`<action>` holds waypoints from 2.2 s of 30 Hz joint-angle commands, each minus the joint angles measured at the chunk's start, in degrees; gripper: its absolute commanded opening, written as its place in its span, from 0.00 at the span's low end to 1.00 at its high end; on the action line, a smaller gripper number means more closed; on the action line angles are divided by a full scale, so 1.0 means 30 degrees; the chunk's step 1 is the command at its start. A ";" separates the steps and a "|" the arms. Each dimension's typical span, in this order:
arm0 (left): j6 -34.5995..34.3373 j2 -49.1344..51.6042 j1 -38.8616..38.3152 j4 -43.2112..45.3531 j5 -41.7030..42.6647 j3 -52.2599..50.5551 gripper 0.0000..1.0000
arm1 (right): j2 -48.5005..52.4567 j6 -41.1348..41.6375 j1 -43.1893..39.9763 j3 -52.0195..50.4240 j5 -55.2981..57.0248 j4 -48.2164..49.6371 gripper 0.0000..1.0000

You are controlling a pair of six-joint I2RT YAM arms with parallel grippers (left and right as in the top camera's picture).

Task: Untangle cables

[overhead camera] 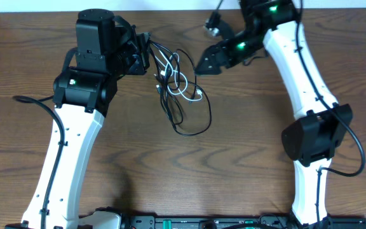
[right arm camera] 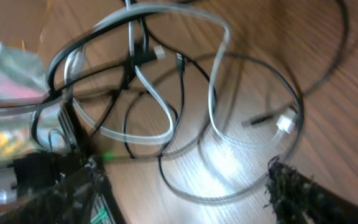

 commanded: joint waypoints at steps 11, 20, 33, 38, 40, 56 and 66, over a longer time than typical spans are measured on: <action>-0.0590 -0.0277 0.0007 0.0087 -0.0255 -0.0051 0.07 | -0.0408 1.2182 0.3242 -0.5850 0.7388 0.7854 0.48; 0.1632 -0.0277 0.0015 -0.3177 -0.3592 -0.0051 0.08 | -0.0984 1.2852 0.1107 -0.5865 1.3056 0.5493 0.01; 0.8655 -0.0277 0.0794 -0.6579 -0.7329 -0.0051 0.07 | -0.3024 1.1125 -0.4925 -0.5865 1.6065 0.3468 0.01; 1.0258 -0.0277 0.1421 -0.6943 -0.7329 -0.0051 0.08 | -0.3024 1.0899 -0.7169 -0.5872 1.6087 0.2841 0.01; 1.0710 -0.0277 0.1530 -0.6994 -0.7329 -0.0051 0.07 | -0.3024 1.0775 -0.7963 -0.5872 1.6094 0.2754 0.01; 1.4855 -0.0277 0.1603 -0.5588 -0.4095 -0.0051 0.07 | -0.3024 0.3257 -0.9632 -0.5872 0.4226 0.2703 0.01; 2.2535 -0.0277 0.1603 -0.0568 0.6207 -0.0051 0.08 | -0.3024 0.1610 -0.6645 -0.5872 0.2266 0.2601 0.40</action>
